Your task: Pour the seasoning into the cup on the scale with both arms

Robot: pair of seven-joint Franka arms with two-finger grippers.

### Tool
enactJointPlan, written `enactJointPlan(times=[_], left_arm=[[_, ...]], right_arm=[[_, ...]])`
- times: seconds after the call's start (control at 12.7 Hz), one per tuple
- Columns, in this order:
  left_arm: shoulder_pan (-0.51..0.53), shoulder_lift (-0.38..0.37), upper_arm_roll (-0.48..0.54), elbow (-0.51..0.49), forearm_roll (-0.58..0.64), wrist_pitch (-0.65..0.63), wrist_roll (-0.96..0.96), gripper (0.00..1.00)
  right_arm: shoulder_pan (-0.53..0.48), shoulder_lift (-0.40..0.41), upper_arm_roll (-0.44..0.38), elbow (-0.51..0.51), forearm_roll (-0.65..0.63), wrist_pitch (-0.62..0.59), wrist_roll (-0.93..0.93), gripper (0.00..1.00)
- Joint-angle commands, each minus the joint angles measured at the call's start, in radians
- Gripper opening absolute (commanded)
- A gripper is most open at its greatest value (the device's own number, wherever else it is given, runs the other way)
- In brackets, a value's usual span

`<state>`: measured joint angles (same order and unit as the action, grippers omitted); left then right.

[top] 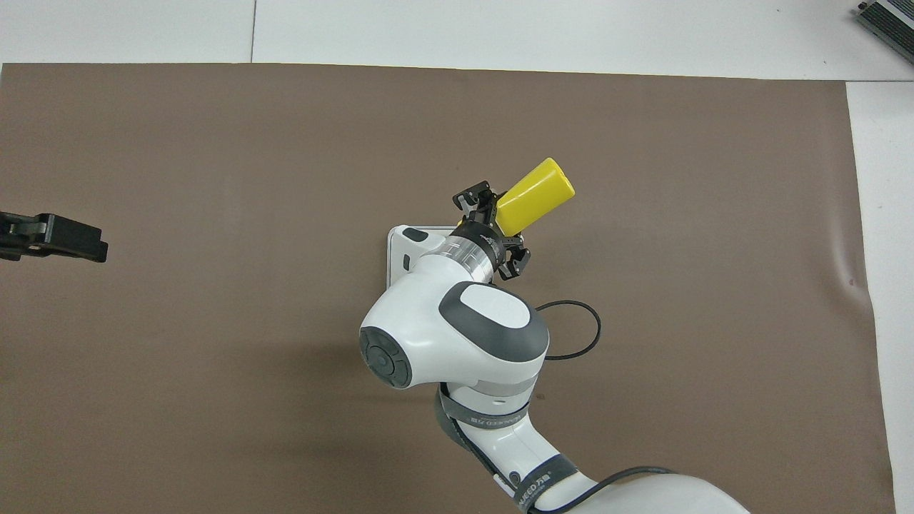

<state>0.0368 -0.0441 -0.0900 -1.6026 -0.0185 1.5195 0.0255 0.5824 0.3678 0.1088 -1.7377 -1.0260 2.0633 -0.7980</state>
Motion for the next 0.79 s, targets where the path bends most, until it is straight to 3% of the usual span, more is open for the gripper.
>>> enactJointPlan(times=[0.0, 0.71], left_arm=[[0.014, -0.013, -0.007, -0.003, -0.011, -0.015, -0.009, 1.0], [0.014, -0.013, -0.007, -0.003, -0.011, -0.015, -0.009, 1.0]], right_arm=[[0.014, -0.003, 0.003, 0.01, -0.04, -0.046, 0.034, 0.0], [0.013, -0.003, 0.005, 0.015, -0.026, -0.049, 0.092, 0.0]])
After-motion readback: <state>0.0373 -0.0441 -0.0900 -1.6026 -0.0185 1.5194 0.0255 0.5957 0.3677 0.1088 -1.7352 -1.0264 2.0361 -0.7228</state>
